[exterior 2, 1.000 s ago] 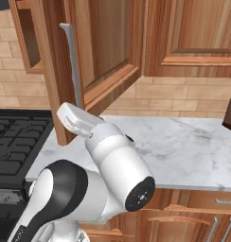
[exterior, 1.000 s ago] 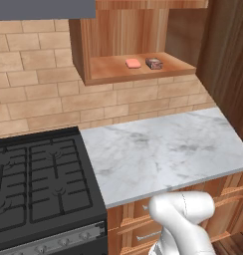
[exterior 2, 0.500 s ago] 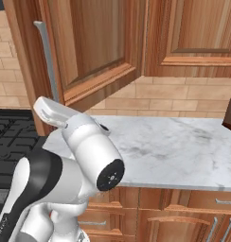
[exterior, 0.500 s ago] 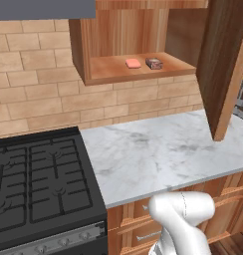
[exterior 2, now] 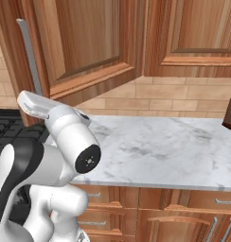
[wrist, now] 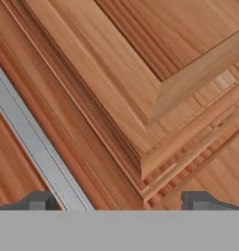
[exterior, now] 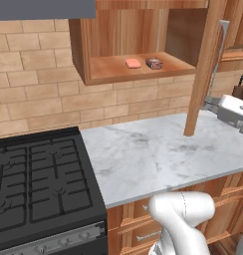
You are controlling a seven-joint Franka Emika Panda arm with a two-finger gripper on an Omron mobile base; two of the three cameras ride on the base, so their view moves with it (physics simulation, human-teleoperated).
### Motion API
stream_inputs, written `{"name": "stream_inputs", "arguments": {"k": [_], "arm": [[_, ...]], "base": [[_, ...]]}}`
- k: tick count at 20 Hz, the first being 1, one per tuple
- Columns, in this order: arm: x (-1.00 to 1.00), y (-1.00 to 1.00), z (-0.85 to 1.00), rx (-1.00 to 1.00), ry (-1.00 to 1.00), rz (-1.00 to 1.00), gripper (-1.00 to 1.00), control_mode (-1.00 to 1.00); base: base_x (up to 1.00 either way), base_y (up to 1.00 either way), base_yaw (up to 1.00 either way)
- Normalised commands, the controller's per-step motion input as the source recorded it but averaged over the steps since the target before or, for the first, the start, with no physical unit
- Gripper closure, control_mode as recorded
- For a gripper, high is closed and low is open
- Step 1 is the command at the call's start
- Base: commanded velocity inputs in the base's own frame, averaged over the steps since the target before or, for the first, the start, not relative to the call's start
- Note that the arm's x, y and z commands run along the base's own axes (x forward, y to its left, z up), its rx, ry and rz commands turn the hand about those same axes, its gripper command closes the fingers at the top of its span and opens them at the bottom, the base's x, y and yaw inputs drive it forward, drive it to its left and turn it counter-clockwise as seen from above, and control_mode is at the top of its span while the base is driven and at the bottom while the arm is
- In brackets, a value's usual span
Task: Pick up the bar soap and bar soap from the sink, and place them back in the cabinet, and close the cabinet door.
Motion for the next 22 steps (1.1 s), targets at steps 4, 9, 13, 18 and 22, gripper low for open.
{"name": "stream_inputs", "arguments": {"k": [4,9,13,18,22], "arm": [[0.30,0.19,0.00,0.00,-0.05,0.00,-1.00,-1.00],[0.31,0.14,0.00,0.00,-0.05,0.00,-1.00,-1.00],[0.25,0.18,0.00,0.00,-0.04,0.00,-1.00,-1.00],[0.29,0.23,0.00,0.00,-0.05,0.00,-1.00,-1.00],[0.39,0.25,0.00,0.00,-0.05,0.00,-1.00,-1.00]], "base": [[0.00,0.00,0.00],[0.00,0.00,0.00],[0.00,0.00,0.00],[0.00,0.00,0.00],[0.00,0.00,0.00]]}}
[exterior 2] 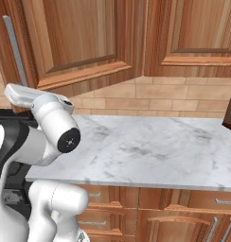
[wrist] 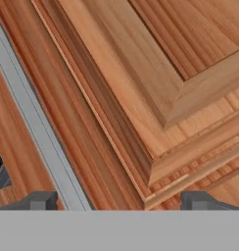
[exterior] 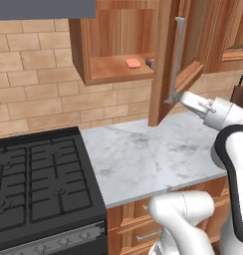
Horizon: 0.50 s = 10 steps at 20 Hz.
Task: Pick up the bar soap and bar soap from the sink, and place them back in the cabinet, and close the cabinet door.
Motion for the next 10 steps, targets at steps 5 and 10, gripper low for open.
{"name": "stream_inputs", "arguments": {"k": [5,10], "arm": [[0.41,0.19,0.00,0.00,-0.04,0.00,-1.00,-1.00],[0.43,0.18,0.00,0.00,-0.04,0.00,-1.00,-1.00]], "base": [[0.00,0.00,0.00],[0.00,0.00,0.00]]}}
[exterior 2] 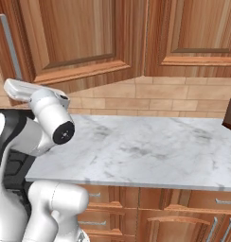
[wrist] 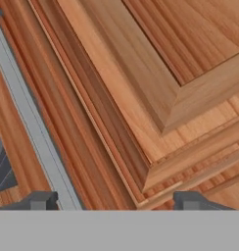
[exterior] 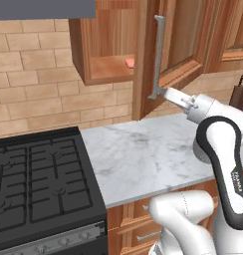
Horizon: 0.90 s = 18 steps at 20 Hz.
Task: Pick up the bar soap and bar soap from the sink, and place them back in the cabinet, and close the cabinet door.
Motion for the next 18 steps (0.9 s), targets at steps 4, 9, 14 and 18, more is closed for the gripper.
{"name": "stream_inputs", "arguments": {"k": [4,9,14,18], "arm": [[0.47,0.23,0.00,0.00,-0.02,0.00,-1.00,-1.00],[0.43,0.24,0.00,0.00,-0.02,0.00,-1.00,-1.00],[0.38,0.19,0.00,0.00,-0.03,0.00,-1.00,-1.00],[0.35,0.21,0.00,0.00,-0.02,-0.02,-1.00,-1.00]], "base": [[0.00,0.00,0.00],[0.00,0.00,0.00],[0.00,0.00,0.00],[0.00,0.00,0.00]]}}
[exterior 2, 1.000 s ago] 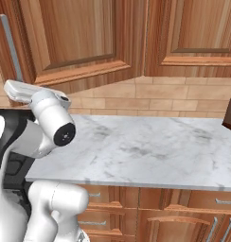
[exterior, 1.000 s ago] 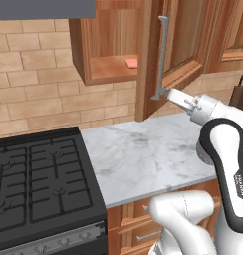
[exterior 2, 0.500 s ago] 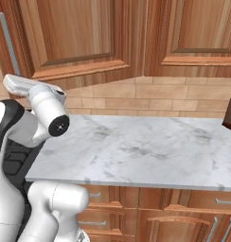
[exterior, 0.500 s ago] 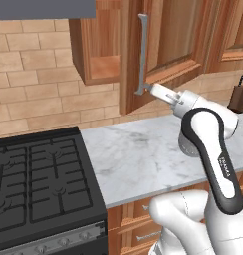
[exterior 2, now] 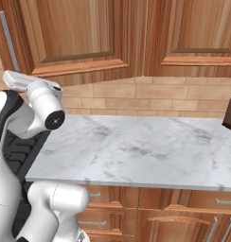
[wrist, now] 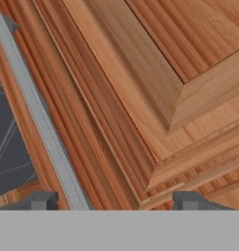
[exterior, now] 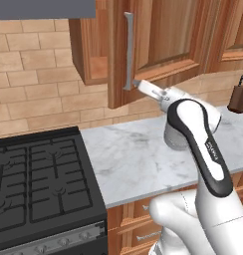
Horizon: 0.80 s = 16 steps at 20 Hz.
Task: Pick up the bar soap and bar soap from the sink, and place them back in the cabinet, and close the cabinet door.
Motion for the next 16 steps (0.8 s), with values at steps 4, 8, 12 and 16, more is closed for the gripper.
{"name": "stream_inputs", "arguments": {"k": [4,8,12,16], "arm": [[0.35,0.24,0.00,0.00,-0.02,-0.04,-1.00,-1.00],[0.33,0.22,0.00,0.00,-0.01,-0.05,-1.00,-1.00],[0.32,0.21,0.00,0.00,0.00,-0.05,-1.00,-1.00],[0.30,0.18,0.00,0.00,0.00,-0.07,-1.00,-1.00]], "base": [[0.00,0.00,0.00],[0.00,0.00,0.00],[0.00,0.00,0.00],[0.00,0.00,0.00]]}}
